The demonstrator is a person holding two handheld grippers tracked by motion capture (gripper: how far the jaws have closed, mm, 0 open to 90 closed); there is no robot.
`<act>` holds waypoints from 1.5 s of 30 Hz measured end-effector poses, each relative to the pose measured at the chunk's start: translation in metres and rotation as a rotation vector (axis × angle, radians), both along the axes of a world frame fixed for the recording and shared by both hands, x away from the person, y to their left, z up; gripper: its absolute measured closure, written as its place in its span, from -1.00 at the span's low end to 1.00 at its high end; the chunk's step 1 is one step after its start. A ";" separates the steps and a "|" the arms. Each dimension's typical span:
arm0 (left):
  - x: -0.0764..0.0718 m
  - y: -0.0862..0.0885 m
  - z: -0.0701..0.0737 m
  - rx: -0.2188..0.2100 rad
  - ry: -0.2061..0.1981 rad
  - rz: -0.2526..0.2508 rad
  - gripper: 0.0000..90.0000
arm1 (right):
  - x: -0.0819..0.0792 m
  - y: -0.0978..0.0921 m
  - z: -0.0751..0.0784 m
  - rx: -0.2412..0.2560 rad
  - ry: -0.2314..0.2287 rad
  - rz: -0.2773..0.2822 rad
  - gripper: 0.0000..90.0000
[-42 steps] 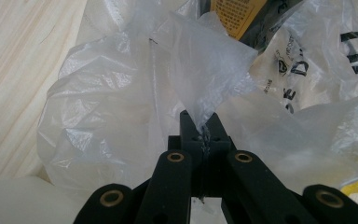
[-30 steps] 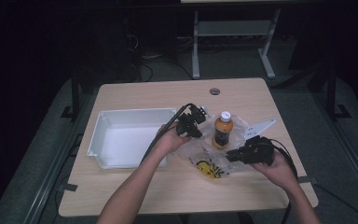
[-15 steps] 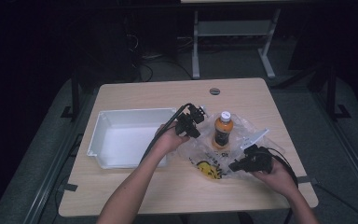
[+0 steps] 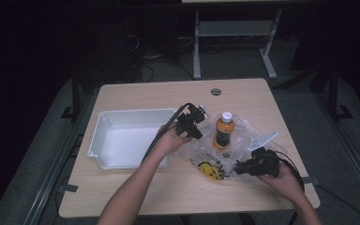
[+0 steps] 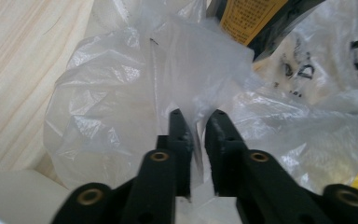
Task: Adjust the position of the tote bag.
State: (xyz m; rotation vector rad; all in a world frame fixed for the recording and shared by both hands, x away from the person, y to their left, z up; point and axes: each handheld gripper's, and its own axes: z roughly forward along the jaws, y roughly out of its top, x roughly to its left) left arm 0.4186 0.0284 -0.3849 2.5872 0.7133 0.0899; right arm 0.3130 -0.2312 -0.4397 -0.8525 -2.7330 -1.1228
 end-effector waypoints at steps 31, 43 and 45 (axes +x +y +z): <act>-0.013 0.026 0.046 -0.159 -0.045 -0.017 0.46 | -0.006 0.025 0.043 0.119 -0.159 -0.003 0.29; -0.029 0.017 0.025 -0.130 0.011 -0.113 0.98 | 0.002 0.048 0.058 0.114 -0.209 -0.025 0.23; -0.033 0.015 0.021 -0.113 0.016 -0.125 0.98 | 0.004 0.050 0.060 0.110 -0.224 -0.036 0.22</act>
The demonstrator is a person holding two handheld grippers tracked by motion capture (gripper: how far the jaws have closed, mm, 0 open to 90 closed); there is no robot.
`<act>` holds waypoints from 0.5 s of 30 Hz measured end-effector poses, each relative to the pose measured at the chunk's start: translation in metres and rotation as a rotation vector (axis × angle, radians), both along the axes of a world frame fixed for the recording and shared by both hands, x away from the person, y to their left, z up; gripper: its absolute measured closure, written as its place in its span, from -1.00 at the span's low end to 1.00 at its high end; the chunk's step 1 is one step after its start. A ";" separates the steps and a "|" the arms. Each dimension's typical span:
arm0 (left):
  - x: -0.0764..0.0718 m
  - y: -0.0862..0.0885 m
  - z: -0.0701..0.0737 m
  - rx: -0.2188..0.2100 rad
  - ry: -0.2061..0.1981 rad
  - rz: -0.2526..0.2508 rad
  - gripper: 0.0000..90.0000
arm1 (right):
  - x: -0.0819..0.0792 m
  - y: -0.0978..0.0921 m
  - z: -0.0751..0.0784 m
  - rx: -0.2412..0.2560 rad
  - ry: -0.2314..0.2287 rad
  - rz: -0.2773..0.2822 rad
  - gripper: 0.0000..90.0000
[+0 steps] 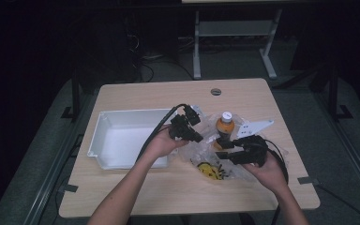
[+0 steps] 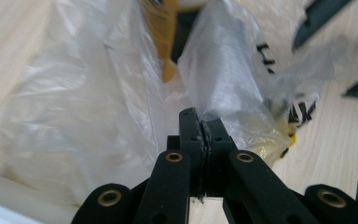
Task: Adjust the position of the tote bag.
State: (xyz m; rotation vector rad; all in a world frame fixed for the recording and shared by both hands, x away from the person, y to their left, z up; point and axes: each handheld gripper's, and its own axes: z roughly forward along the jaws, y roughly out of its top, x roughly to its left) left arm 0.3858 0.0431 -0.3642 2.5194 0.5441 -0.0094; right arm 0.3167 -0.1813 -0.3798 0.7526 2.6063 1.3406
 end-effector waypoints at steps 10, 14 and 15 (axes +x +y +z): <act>-0.014 -0.011 -0.020 0.057 0.028 -0.061 0.98 | 0.005 0.009 0.001 -0.028 -0.026 -0.029 0.18; -0.017 -0.012 -0.024 0.062 0.038 -0.072 0.99 | 0.010 0.015 -0.006 -0.064 -0.015 -0.021 0.18; -0.017 -0.012 -0.024 0.064 0.040 -0.079 0.99 | 0.012 0.016 -0.008 -0.069 -0.006 -0.021 0.19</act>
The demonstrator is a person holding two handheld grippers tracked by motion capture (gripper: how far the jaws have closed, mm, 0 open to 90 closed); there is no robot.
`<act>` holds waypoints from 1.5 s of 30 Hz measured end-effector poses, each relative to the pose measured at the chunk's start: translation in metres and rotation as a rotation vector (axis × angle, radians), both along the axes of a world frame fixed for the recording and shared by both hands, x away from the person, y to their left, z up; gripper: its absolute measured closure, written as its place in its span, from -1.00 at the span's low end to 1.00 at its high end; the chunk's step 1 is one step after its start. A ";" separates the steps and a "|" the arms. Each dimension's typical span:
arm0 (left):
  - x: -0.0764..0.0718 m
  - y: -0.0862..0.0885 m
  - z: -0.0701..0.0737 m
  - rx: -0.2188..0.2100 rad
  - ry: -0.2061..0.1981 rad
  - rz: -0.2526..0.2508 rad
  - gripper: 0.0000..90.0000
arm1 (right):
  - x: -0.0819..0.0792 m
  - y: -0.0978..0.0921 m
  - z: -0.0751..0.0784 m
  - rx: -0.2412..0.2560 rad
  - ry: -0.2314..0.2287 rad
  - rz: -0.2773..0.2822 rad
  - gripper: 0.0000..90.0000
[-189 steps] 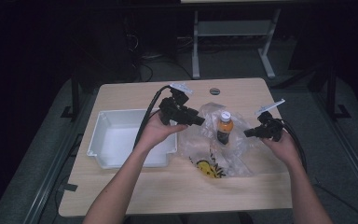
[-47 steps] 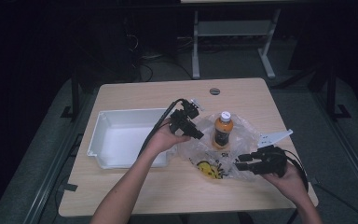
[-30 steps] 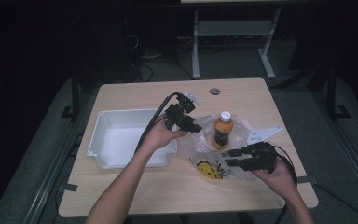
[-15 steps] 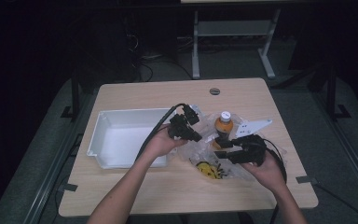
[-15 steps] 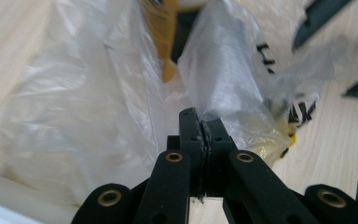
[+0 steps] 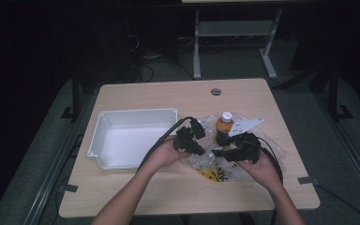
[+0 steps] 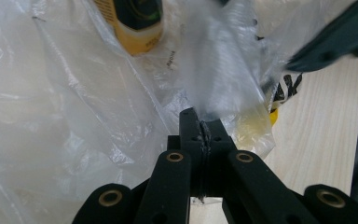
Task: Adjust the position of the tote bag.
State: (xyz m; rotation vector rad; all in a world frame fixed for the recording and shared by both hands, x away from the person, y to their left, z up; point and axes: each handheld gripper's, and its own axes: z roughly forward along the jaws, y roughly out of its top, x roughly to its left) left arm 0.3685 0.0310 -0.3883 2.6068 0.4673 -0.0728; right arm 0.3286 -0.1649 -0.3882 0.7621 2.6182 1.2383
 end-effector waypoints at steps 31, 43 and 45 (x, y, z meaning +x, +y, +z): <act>0.010 0.022 0.032 -0.112 0.013 0.065 0.52 | 0.006 0.024 -0.056 -0.104 0.194 0.055 0.92; 0.016 0.013 0.043 -0.127 -0.008 0.082 0.40 | -0.008 -0.005 -0.028 0.023 0.107 0.025 0.58; 0.017 0.012 0.046 -0.127 -0.014 0.079 0.38 | -0.011 -0.012 -0.023 0.046 0.094 0.011 0.53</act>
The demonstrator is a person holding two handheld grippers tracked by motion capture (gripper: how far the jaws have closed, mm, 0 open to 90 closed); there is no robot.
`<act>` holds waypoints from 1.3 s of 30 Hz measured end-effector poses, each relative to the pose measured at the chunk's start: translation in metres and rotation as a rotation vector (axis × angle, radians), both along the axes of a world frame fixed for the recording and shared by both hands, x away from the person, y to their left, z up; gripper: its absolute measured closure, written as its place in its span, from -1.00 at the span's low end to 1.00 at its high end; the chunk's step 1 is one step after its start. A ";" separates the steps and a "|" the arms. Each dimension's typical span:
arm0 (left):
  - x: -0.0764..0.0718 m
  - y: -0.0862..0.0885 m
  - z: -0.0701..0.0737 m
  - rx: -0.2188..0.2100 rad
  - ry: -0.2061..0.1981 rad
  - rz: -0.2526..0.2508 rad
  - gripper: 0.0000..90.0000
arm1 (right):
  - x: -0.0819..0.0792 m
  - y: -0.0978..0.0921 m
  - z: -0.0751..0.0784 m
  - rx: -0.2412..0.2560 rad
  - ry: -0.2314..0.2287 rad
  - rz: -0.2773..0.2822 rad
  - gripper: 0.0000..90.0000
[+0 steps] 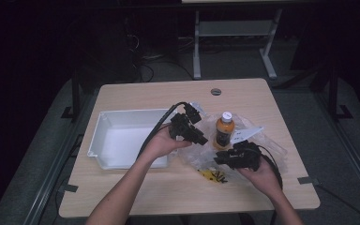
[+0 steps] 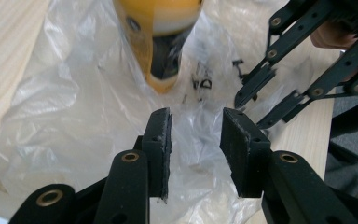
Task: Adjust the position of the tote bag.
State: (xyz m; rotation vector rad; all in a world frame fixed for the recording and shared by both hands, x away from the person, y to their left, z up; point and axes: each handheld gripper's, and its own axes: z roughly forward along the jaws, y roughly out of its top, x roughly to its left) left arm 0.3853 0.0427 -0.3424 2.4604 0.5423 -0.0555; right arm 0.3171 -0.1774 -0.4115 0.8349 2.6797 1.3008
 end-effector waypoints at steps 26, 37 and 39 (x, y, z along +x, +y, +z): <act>0.023 -0.036 0.029 -0.009 -0.047 -0.013 0.13 | -0.013 -0.078 0.009 0.028 -0.031 -0.168 0.01; 0.035 -0.050 0.032 -0.007 -0.048 -0.018 0.01 | -0.015 -0.089 0.005 0.013 -0.021 -0.198 -0.11; 0.037 -0.053 0.033 -0.008 -0.053 -0.017 0.01 | -0.016 -0.091 0.005 0.012 -0.024 -0.200 -0.12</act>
